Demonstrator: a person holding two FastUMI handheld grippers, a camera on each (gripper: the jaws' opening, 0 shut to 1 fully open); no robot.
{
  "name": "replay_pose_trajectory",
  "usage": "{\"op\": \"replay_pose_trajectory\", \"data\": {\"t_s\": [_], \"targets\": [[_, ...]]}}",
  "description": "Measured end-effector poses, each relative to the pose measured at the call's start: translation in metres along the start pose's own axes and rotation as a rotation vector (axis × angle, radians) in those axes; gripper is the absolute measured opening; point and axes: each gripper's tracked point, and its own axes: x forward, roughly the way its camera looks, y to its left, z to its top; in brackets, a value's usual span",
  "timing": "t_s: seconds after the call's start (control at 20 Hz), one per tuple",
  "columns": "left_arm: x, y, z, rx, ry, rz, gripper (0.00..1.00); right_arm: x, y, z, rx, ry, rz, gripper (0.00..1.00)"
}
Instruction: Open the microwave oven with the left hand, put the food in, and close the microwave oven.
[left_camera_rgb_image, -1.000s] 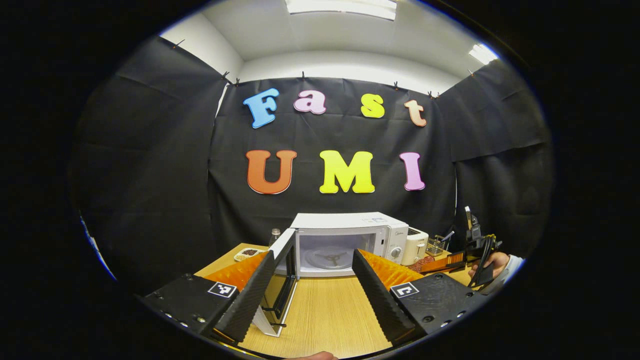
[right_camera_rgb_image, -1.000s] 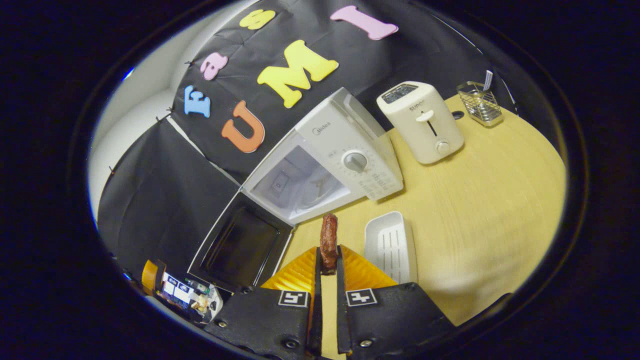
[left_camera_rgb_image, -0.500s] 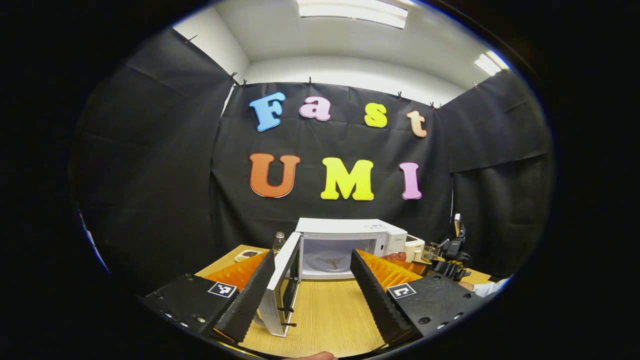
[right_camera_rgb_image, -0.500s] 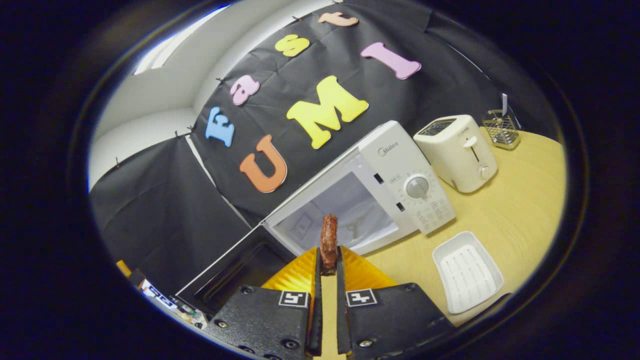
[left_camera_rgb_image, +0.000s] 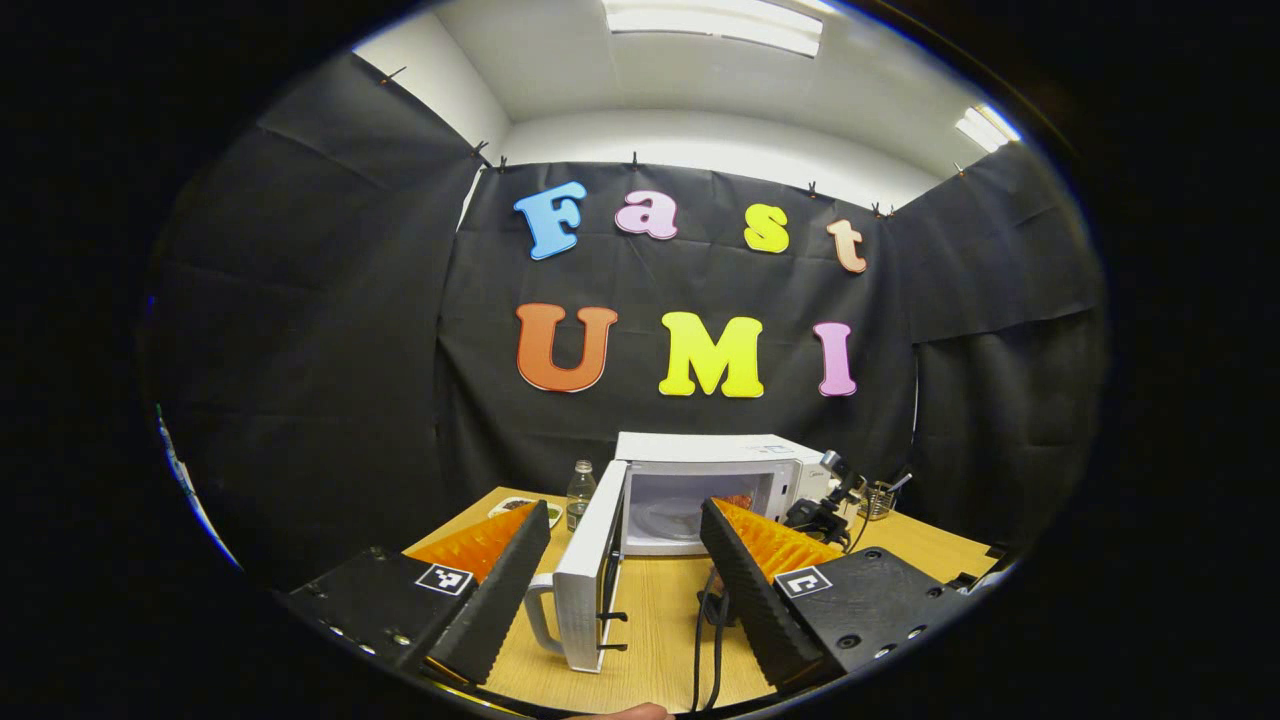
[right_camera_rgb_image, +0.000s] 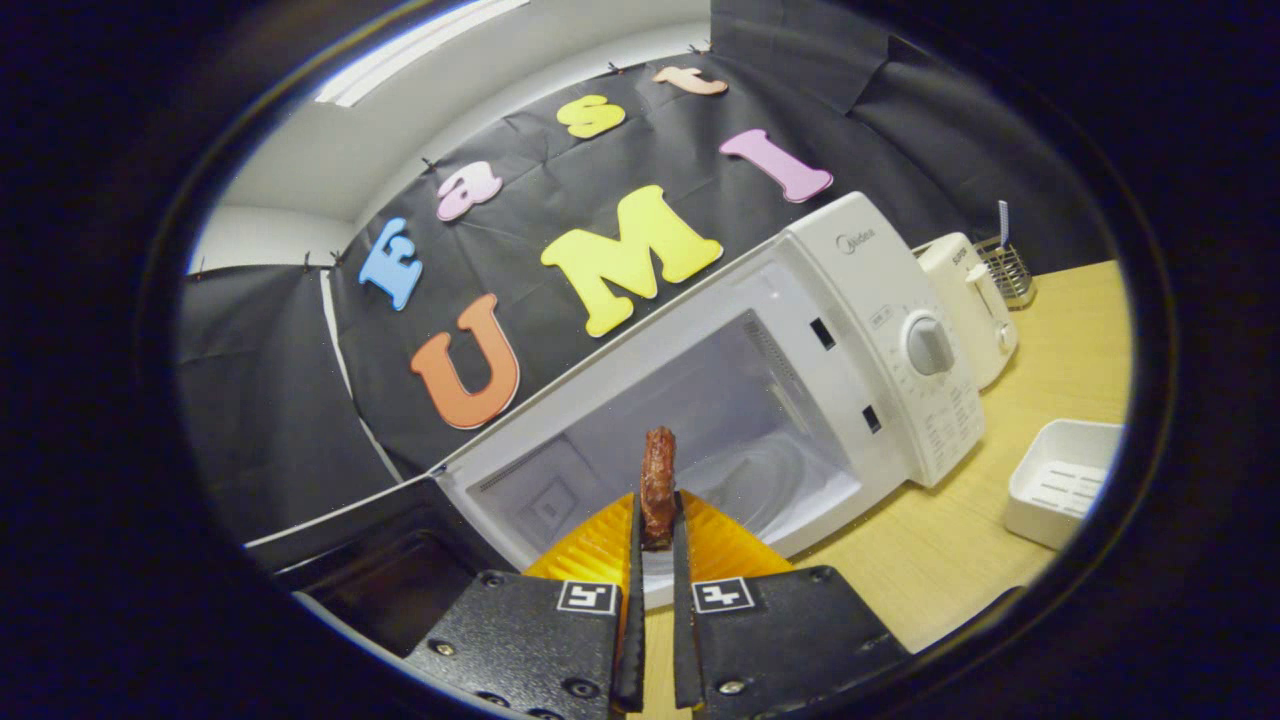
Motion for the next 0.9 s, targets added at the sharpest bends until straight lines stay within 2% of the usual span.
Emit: {"op": "replay_pose_trajectory", "data": {"t_s": [0.15, 0.3, 0.45, 0.55, 0.65, 0.85, 0.9], "targets": [[-0.001, 0.006, -0.001, -0.013, 0.006, 0.011, 0.94, 0.036, 0.004, -0.023, -0.016, -0.014, -0.026, 0.14], [0.005, 0.004, -0.011, -0.03, 0.033, -0.02, 0.94, 0.068, -0.009, -0.036, -0.004, -0.034, -0.096, 0.14], [0.011, 0.015, -0.011, -0.037, 0.029, 0.0, 0.94, 0.094, -0.03, -0.051, 0.006, -0.002, -0.17, 0.15], [0.016, 0.017, -0.013, -0.037, 0.032, 0.006, 0.94, 0.1, -0.034, -0.049, 0.082, -0.003, -0.158, 0.16], [0.02, 0.019, -0.014, -0.042, 0.034, 0.015, 0.94, 0.101, -0.036, -0.048, 0.099, 0.0, -0.161, 0.17], [0.025, 0.013, -0.021, -0.046, 0.056, 0.007, 0.94, 0.104, -0.03, -0.053, 0.049, 0.037, -0.148, 0.18], [0.025, 0.012, -0.022, -0.041, 0.06, 0.006, 0.94, 0.103, -0.026, -0.052, 0.031, 0.048, -0.138, 0.07]]}}
